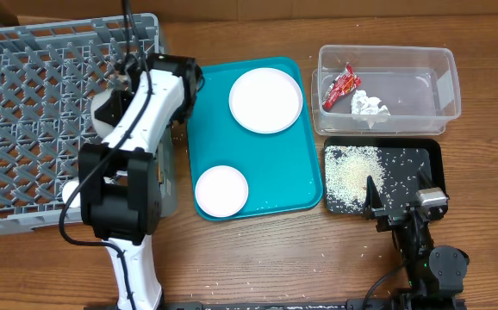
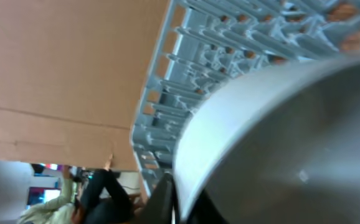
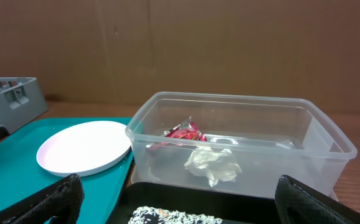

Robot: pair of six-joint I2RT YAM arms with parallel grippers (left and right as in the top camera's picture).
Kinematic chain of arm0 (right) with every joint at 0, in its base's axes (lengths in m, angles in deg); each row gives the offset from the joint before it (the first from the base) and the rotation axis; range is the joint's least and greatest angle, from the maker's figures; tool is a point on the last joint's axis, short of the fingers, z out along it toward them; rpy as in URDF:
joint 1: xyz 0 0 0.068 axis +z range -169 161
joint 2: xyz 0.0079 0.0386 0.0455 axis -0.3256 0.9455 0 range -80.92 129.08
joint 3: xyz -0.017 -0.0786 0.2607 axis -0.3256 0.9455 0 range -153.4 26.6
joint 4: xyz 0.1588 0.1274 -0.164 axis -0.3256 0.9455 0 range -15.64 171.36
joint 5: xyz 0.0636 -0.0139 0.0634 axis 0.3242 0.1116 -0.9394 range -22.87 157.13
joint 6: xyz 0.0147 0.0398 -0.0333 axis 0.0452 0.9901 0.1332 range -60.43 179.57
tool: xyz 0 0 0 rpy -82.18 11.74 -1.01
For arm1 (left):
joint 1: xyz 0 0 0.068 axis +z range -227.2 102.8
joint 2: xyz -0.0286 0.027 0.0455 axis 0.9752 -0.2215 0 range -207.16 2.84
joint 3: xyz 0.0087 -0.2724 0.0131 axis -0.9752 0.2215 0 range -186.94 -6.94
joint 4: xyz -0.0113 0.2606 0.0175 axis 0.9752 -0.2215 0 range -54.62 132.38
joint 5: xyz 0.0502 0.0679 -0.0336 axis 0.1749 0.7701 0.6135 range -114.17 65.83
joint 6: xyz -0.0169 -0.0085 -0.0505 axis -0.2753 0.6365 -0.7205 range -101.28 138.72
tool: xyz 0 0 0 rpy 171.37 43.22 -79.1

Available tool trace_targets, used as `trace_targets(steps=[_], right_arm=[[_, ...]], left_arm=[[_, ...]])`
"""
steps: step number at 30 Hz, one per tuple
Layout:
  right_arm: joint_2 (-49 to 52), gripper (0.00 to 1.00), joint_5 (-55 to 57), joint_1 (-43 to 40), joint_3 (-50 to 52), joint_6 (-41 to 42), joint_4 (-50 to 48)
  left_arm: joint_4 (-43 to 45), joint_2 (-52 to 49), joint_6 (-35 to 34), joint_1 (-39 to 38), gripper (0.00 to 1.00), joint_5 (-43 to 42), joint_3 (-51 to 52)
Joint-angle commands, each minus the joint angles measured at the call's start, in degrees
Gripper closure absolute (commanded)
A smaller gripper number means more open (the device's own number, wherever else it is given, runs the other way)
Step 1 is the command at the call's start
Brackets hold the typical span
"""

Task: Sort waste into correct bins and load items into the dishwasher
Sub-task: 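Carry the grey bowl left and set it upright in the rack, then reach the left gripper back to the tray and grasp the pink bowl rim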

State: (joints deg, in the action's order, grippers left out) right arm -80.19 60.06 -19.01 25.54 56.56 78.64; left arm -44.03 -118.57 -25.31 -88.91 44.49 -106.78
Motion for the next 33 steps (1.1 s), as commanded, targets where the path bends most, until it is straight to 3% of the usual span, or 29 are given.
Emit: trace_targets(steps=[1,6,11,14,17,18,21,24,28,33], right_arm=[[-0.57,0.00,0.09,-0.37,0.61,-0.04,-0.28],[-0.57,0.00,0.11,-0.37,0.61,-0.04,-0.28],[-0.57,0.00,0.11,-0.37,0.61,-0.04,-0.28],[-0.57,0.00,0.09,-0.37,0.61,-0.04,-0.28],[-0.57,0.00,0.09,-0.37,0.61,-0.04,-0.28],[-0.57,0.00,0.11,-0.37,0.61,-0.04,-0.28],[-0.57,0.00,0.11,-0.37,0.61,-0.04,-0.28],[-0.57,0.00,0.11,-0.37,0.61,-0.04,-0.28],[-0.57,0.00,0.11,-0.37,0.61,-0.04,-0.28],[-0.57,0.00,0.11,-0.37,0.61,-0.04,-0.28]], left_arm=[[0.04,0.68,-1.01,-1.92,0.87,-7.45,-0.04],[-1.31,1.18,-1.01,-4.22,0.83,-9.55,-0.59],[-1.16,5.81,-0.70,-8.26,0.72,-19.71,-4.11],[3.10,10.38,3.30,-10.49,0.61,-28.00,-5.51],[9.22,15.74,11.56,-12.09,0.42,-41.09,-5.66],[10.38,17.18,13.27,-12.39,0.39,-45.42,-5.66],[12.15,21.16,17.16,-13.27,0.42,-59.89,-5.66],[9.03,22.43,18.78,-14.23,0.49,-66.60,-5.64],[3.45,22.40,18.78,-16.81,0.54,-67.21,-1.84],[6.86,22.43,17.66,-19.61,0.51,-67.14,11.28]])
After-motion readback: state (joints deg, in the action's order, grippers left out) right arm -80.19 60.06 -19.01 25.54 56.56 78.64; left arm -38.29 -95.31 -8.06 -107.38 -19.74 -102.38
